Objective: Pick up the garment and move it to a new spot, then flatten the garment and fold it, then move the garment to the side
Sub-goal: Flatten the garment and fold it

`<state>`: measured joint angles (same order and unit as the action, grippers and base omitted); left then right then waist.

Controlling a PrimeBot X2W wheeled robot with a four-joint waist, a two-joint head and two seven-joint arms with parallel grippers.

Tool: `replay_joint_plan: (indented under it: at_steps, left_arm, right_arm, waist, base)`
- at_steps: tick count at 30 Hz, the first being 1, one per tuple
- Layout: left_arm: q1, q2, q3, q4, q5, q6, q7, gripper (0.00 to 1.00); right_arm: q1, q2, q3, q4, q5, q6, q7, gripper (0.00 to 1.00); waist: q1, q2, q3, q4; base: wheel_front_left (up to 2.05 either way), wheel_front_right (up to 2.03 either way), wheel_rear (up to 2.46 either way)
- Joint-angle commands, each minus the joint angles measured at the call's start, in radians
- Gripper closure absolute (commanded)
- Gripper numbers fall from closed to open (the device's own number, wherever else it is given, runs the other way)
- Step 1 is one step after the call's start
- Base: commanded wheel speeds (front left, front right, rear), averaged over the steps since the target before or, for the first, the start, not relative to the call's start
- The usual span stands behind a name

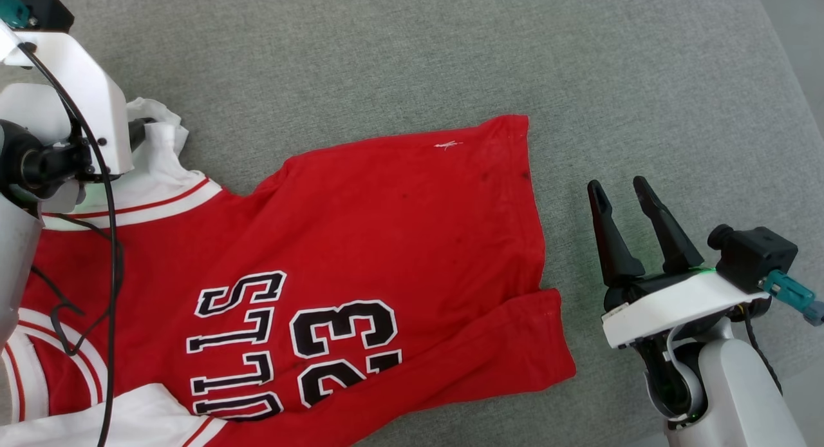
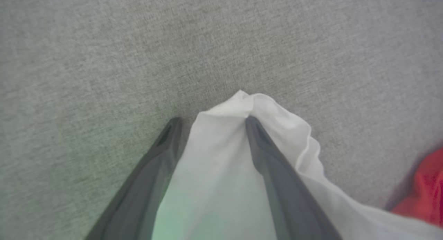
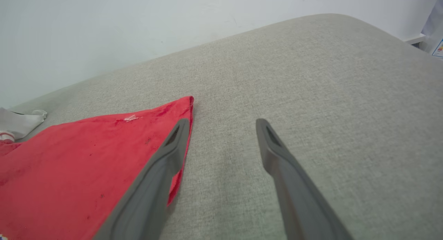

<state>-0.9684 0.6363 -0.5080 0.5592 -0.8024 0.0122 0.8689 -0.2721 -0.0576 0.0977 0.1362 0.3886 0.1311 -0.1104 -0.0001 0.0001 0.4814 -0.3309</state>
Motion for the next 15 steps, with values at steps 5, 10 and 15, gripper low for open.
replay_joint_plan:
  at_steps: [5,10,15]
  left_arm:
    - [0.09,-0.029,-0.051,0.028,-0.013,0.02,0.072,1.0]
    - [0.05,-0.02,-0.03,-0.006,0.015,0.032,-0.006,1.0]
    - [-0.002,-0.037,-0.016,-0.024,0.043,0.05,-0.091,1.0]
  right_arm:
    - [-0.042,-0.005,0.004,0.036,0.026,-0.001,-0.009,0.0]
    - [-0.1,-0.06,0.039,0.085,0.118,-0.001,0.05,0.0]
    - [-0.184,-0.151,0.095,0.17,0.233,-0.001,0.218,0.0]
  waist:
    - [0.0001,-0.0001,0.005,-0.009]
    - [0.0001,-0.0001,-0.014,0.008]
    - [0.0001,-0.0001,-0.046,0.052]
  base:
    - [0.0,0.0,0.0]
    - [0.0,0.0,0.0]
    - [0.0,0.0,0.0]
